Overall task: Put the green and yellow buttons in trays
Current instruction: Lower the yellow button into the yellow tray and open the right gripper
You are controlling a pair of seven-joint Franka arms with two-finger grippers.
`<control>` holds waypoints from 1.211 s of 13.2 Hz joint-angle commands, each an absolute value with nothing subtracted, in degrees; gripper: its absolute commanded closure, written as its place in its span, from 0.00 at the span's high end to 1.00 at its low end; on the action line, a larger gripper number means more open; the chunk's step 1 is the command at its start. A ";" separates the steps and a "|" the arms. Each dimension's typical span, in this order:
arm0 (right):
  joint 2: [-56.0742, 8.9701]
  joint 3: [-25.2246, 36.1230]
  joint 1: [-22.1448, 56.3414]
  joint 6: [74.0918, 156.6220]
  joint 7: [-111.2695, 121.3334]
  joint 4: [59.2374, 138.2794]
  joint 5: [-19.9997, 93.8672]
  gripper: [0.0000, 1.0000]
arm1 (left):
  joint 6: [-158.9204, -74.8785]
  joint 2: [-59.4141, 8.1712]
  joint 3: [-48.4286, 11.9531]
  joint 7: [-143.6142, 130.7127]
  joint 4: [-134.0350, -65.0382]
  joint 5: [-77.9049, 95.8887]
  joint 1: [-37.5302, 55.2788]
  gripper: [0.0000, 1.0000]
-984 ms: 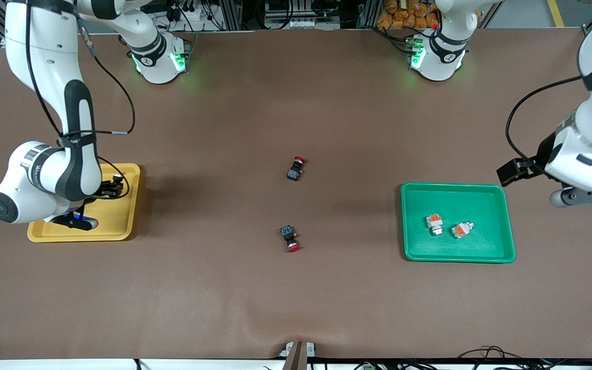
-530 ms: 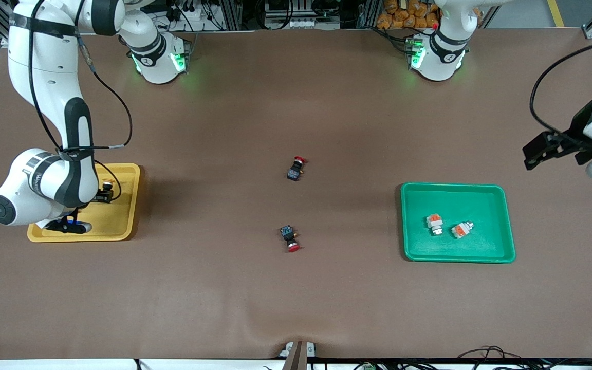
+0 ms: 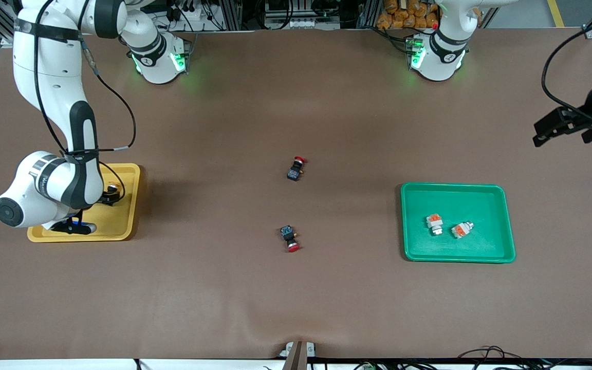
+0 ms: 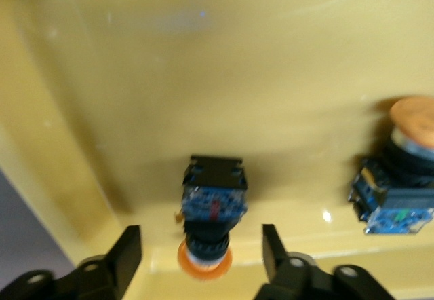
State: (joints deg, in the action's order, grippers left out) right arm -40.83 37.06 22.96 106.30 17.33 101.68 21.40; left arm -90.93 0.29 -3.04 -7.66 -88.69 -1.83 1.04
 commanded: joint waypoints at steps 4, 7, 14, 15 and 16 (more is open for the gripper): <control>-38.68 36.48 22.85 83.88 14.69 91.25 22.23 1.00 | -88.69 2.90 -2.81 -8.97 -90.70 -0.97 1.50 1.00; -38.32 36.21 23.82 76.31 7.58 86.50 24.34 1.00 | -88.07 2.90 -2.90 -8.62 -90.79 -0.35 1.67 1.00; -32.79 22.79 15.14 69.17 1.84 73.77 25.66 1.00 | -88.41 2.29 -2.99 -8.44 -90.70 -0.88 2.20 1.00; -33.04 19.20 12.86 67.34 2.19 69.13 23.23 1.00 | -88.42 2.29 -3.16 -8.44 -90.70 -0.79 2.11 1.00; -33.48 15.85 11.53 65.06 2.81 63.95 18.94 1.00 | -88.16 2.63 -3.43 -8.09 -90.70 -0.70 2.11 1.00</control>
